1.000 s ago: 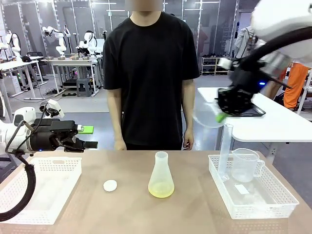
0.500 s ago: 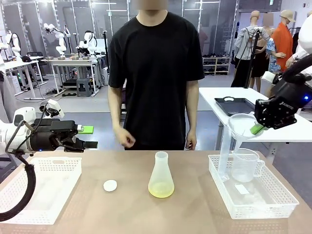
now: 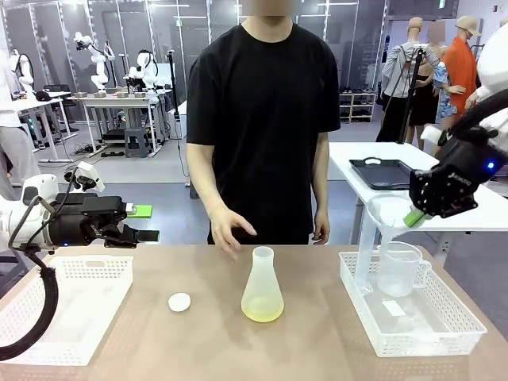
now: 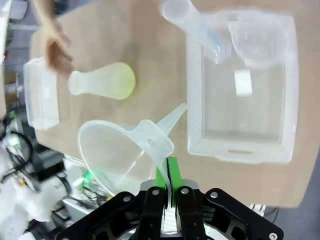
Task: Prepare the solutions needed for the experiment.
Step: Once the solution is in the Big flask , pick up the Plastic Funnel and place it back into the right Organizing basket.
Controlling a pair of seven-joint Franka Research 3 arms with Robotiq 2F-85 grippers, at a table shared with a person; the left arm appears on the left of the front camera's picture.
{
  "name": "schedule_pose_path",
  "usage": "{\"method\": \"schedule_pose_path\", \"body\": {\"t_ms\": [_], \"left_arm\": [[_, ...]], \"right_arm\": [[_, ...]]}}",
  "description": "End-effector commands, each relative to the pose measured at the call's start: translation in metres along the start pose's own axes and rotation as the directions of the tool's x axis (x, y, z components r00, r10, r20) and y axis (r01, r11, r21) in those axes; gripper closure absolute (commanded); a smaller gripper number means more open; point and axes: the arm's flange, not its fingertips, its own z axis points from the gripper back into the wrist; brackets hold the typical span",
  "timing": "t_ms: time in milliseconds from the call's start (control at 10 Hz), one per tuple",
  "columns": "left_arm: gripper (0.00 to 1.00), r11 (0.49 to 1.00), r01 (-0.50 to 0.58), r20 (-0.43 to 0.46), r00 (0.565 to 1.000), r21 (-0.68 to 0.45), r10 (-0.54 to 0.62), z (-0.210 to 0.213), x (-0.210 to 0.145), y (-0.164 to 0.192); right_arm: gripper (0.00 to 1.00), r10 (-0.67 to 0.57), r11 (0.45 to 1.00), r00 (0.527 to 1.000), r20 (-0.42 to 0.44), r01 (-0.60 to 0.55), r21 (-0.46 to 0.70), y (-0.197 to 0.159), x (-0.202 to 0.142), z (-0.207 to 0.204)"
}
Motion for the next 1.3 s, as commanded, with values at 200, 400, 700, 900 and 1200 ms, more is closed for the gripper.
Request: {"method": "schedule_pose_path", "body": {"t_ms": [200, 400, 700, 900, 1200], "left_arm": [[0.0, 1.0, -0.008, 0.013, 1.0, -0.02, 0.008, -0.001, 0.001, -0.001], [0.0, 1.0, -0.008, 0.013, 1.0, -0.02, 0.008, -0.001, 0.001, -0.001], [0.0, 1.0, -0.008, 0.013, 1.0, -0.02, 0.008, -0.001, 0.001, -0.001], [0.0, 1.0, -0.008, 0.013, 1.0, -0.02, 0.008, -0.001, 0.001, -0.001], [0.0, 1.0, -0.008, 0.013, 1.0, -0.02, 0.008, -0.001, 0.001, -0.001]], "right_arm": [[0.97, -0.348, 0.936, 0.927, -0.137, 0.352, 0.009, -0.038, 0.012, -0.033], [0.97, -0.449, 0.893, 0.876, -0.175, 0.445, -0.06, -0.053, 0.02, -0.054], [0.97, -0.578, 0.813, 0.801, -0.158, 0.548, -0.195, -0.075, 0.04, -0.08], [0.97, -0.624, 0.773, 0.768, -0.147, 0.577, -0.265, -0.086, 0.05, -0.094], [0.79, -0.65, 0.745, 0.754, -0.097, 0.607, -0.277, -0.093, 0.061, -0.101]]}}
